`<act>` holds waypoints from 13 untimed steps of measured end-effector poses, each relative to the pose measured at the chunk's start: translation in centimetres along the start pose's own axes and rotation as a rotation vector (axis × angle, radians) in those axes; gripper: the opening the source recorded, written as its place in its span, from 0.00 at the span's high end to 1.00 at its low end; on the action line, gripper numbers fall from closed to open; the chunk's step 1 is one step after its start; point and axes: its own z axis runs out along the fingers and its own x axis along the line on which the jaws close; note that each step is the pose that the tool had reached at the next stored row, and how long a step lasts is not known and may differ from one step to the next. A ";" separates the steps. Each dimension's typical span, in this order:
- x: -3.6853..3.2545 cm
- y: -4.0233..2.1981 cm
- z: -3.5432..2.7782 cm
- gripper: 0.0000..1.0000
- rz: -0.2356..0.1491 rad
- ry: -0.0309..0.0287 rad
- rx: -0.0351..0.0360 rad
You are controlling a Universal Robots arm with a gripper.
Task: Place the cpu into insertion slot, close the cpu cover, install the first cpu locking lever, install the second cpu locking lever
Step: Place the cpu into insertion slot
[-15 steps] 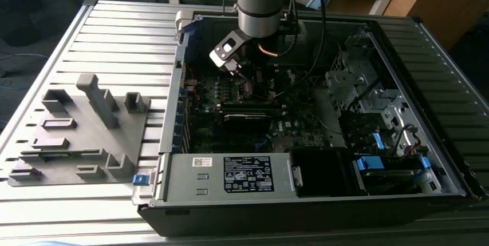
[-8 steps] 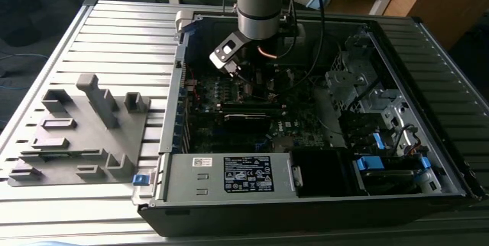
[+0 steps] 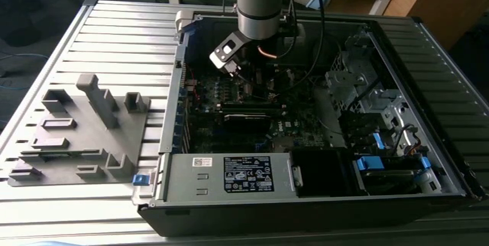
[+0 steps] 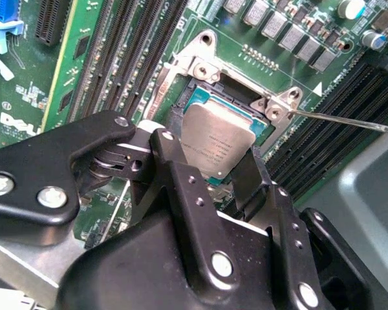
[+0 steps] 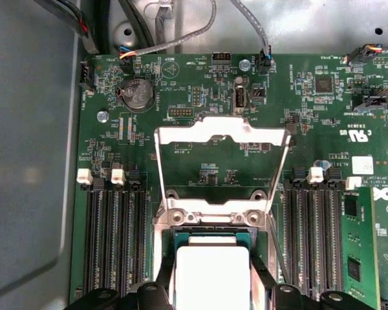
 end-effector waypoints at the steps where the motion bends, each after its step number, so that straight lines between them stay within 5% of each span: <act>1: 0.00 0.00 0.00 0.46 0.000 -0.0001 0.0001; 13: 0.01 -0.01 0.01 0.46 0.000 -0.0001 0.0001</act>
